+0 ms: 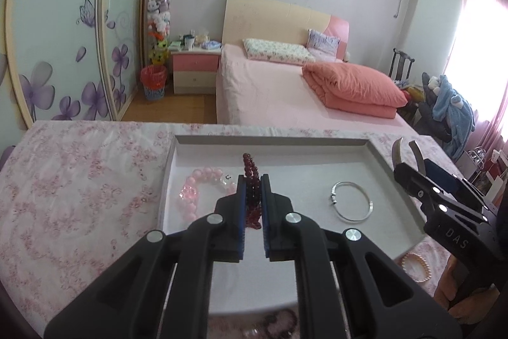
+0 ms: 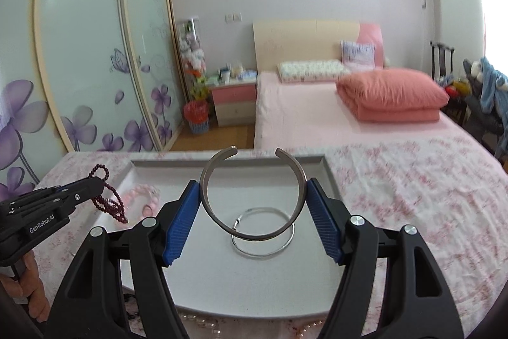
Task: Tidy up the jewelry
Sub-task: 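Carry the red beads and silver cuff into the gray tray and open both grippers, then lift both grippers out of the tray toward the remaining bracelets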
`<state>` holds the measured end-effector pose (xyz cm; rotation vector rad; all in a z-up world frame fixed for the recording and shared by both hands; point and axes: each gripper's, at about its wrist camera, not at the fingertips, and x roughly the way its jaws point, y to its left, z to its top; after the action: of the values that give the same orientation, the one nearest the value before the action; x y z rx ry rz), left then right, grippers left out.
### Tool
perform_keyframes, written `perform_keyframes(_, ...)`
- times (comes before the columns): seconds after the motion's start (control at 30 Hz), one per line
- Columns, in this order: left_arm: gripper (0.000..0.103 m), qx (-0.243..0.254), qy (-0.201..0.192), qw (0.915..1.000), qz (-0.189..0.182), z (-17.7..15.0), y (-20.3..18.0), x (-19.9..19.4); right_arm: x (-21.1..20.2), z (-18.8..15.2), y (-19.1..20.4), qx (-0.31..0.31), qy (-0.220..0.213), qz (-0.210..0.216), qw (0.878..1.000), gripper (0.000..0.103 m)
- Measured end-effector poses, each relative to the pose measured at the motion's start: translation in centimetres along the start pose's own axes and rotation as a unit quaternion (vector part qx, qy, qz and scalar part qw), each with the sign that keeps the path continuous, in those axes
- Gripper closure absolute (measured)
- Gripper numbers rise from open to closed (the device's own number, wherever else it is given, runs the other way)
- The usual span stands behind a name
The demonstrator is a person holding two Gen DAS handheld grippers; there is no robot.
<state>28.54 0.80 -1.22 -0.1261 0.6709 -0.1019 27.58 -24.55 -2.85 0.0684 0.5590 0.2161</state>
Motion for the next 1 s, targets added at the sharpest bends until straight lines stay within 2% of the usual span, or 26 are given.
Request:
perform_keyframes(0.1,0.093,0.002,0.011,0.9999,0.001,0.1,-0.1,1.6,1.9,-0.2,0.3,0.002,0.03,0.001,1.0,0.035)
perform_keyframes(0.33,0.093,0.001,0.026,0.9996,0.008,0.4,0.2,3.9,3.7,-0.4,0.7,-0.006,0.063,-0.001,0.998,0.034)
perform_keyframes(0.37,0.092,-0.001,0.024,0.9996,0.011,0.4,0.3,3.9,3.8,-0.4,0.7,-0.006,0.062,-0.001,0.998,0.033)
perform_keyframes(0.43,0.081,-0.004,0.024,0.9996,0.012,0.4,0.7,4.0,3.3,-0.4,0.8,-0.007,0.057,-0.001,0.998,0.024)
perform_keyframes(0.5,0.078,-0.007,0.021,0.9996,0.015,0.4,0.9,3.8,2.8,-0.3,0.8,-0.009,0.052,-0.001,0.999,0.024)
perform_keyframes(0.87,0.077,-0.025,0.016,0.9992,0.028,-0.1,2.6,1.4,0.9,-0.2,0.3,-0.013,0.042,-0.002,0.999,0.025)
perform_keyframes(1.0,0.074,-0.026,0.013,0.9992,0.027,-0.9,2.8,-0.1,-0.5,-0.8,0.0,-0.021,0.042,-0.003,0.999,0.025)
